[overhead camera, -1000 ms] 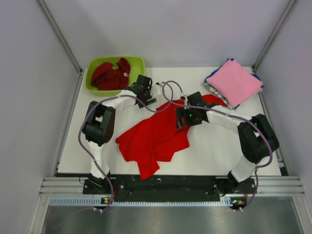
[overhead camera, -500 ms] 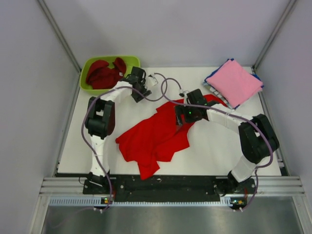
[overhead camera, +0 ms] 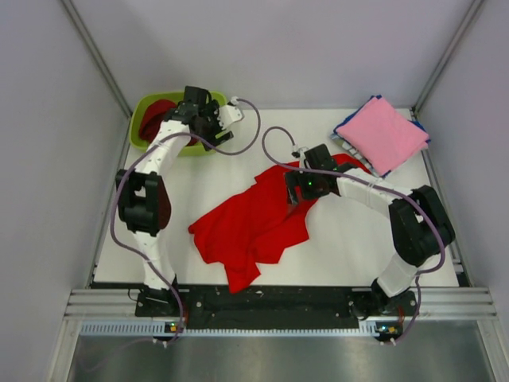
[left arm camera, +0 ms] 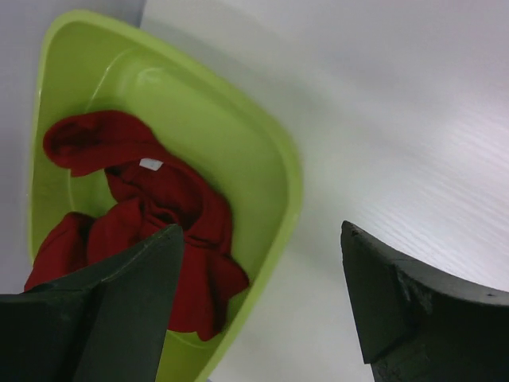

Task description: Fold and stack the t-shirts

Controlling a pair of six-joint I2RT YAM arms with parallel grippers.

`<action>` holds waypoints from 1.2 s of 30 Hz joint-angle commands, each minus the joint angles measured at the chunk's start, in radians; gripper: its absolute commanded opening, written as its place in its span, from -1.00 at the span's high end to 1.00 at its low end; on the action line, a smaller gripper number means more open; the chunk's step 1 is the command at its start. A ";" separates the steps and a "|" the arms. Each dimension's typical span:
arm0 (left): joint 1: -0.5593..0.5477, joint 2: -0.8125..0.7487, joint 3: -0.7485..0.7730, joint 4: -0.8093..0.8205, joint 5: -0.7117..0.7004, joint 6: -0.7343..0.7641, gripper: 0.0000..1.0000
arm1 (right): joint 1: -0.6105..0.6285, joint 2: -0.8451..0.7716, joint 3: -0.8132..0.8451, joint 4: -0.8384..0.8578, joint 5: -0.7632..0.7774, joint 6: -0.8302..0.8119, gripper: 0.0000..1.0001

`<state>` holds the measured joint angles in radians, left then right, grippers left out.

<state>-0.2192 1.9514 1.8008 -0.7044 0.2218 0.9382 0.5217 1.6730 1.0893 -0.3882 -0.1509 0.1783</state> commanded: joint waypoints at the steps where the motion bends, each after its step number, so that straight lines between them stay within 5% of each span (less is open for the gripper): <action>1: 0.024 0.127 0.048 0.111 -0.134 0.039 -0.70 | 0.006 -0.012 0.040 0.011 0.007 -0.016 -0.66; 10: 0.026 0.196 0.040 0.083 -0.122 0.085 -0.58 | 0.006 -0.044 0.026 -0.005 0.027 -0.019 -0.66; 14: 0.040 0.221 0.088 -0.009 -0.145 0.008 -0.05 | 0.006 -0.052 0.026 -0.006 0.019 -0.014 -0.66; 18: 0.044 0.213 0.063 -0.124 -0.165 0.004 0.77 | 0.008 -0.058 0.023 -0.006 0.020 -0.019 -0.66; 20: 0.056 0.204 0.054 -0.126 -0.196 -0.028 0.90 | 0.008 -0.058 0.030 -0.006 0.019 -0.020 -0.66; 28: 0.139 0.234 0.104 0.058 -0.392 -0.093 0.94 | 0.021 -0.067 0.050 0.000 -0.015 0.009 -0.65; 32: 0.146 0.241 0.124 0.137 -0.383 -0.076 0.86 | 0.096 -0.064 0.055 0.032 -0.041 -0.048 -0.65; 36: 0.146 0.189 0.121 0.146 -0.320 -0.122 -0.24 | 0.187 -0.094 0.037 0.040 -0.080 -0.149 -0.67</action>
<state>-0.1139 2.1853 1.8816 -0.6567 -0.0422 0.8696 0.6231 1.6524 1.0946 -0.3859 -0.1665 0.1356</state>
